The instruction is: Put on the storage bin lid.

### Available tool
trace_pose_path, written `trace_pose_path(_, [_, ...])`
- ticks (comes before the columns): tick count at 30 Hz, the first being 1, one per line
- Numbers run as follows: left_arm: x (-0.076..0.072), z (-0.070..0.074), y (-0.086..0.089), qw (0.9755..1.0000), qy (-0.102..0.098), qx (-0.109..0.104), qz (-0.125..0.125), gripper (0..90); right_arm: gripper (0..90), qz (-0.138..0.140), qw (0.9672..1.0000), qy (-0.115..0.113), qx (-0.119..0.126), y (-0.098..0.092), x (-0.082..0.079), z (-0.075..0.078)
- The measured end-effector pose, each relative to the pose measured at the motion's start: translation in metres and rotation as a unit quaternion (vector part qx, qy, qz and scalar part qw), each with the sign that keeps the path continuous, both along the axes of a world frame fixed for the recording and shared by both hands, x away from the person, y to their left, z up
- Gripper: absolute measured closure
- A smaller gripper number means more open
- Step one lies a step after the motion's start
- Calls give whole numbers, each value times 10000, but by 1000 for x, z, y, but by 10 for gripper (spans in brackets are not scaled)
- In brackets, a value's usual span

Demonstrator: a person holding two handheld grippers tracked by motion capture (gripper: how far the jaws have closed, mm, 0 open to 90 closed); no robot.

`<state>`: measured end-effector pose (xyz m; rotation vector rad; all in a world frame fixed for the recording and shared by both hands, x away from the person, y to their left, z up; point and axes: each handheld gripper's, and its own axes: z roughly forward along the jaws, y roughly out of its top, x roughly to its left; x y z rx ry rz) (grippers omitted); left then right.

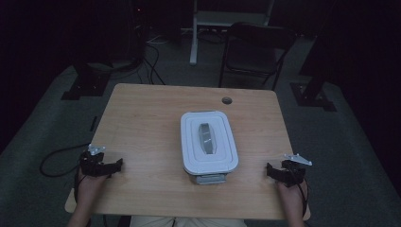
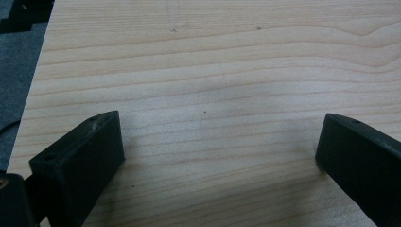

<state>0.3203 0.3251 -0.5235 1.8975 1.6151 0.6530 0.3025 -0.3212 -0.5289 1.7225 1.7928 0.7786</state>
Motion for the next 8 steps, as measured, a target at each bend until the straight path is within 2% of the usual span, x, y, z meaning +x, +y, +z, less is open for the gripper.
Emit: trace_pose_path(8, [2,0,0,9998,-7,1,199,24,113,-12,10000,1,2,0,0,0])
